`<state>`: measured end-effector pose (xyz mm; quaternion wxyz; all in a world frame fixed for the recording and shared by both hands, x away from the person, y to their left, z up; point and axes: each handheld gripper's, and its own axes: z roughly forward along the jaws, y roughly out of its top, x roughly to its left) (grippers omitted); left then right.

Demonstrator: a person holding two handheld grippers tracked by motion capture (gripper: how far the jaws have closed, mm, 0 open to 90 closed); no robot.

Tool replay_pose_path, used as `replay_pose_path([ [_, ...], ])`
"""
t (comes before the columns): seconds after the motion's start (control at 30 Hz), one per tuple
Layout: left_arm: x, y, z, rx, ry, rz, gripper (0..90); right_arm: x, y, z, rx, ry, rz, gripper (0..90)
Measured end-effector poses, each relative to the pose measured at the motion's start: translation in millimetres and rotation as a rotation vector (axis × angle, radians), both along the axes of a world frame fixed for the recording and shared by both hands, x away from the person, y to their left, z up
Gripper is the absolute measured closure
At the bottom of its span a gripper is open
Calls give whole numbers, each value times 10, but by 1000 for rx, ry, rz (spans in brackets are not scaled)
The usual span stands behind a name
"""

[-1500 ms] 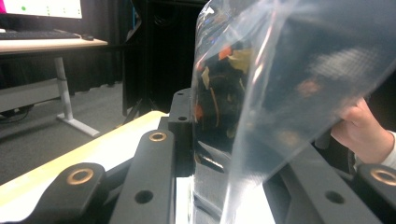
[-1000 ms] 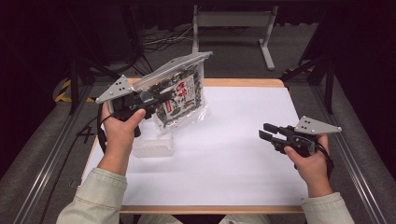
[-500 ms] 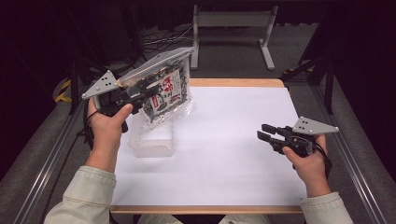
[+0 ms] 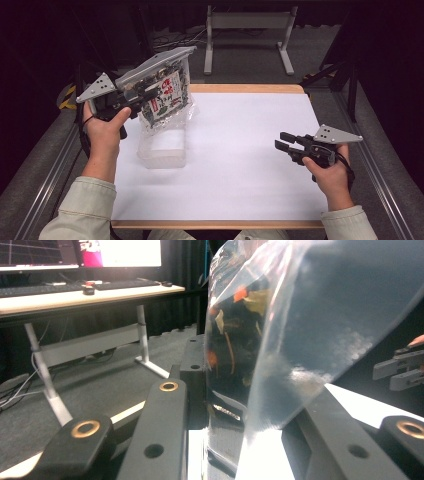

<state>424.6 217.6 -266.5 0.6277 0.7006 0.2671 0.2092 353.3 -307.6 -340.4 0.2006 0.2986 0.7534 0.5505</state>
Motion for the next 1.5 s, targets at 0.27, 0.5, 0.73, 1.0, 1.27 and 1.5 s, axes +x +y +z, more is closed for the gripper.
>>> replay_pose_path([
  [0.27, 27, 72, -55, -6, 7, 29, 718, 6, 5, -10, 45, -5, -4, 483],
  [0.5, 56, 86, -128, 8, 1, 45, 718, 26, 0, -25, 50, -31, -20, 399],
  [0.73, 103, 131, -243, 5, 2, 61, 718, 28, 1, -40, 56, -23, -20, 392],
  [1.0, 150, 164, -386, -10, 19, 69, 718, 36, 10, -55, 56, -17, -15, 388],
  [1.27, 175, 150, -490, 7, 40, 63, 718, 37, 6, -63, 61, -15, -17, 380],
  [1.5, 192, 161, -583, 4, 60, 68, 717, 36, 6, -67, 74, -11, -9, 374],
])
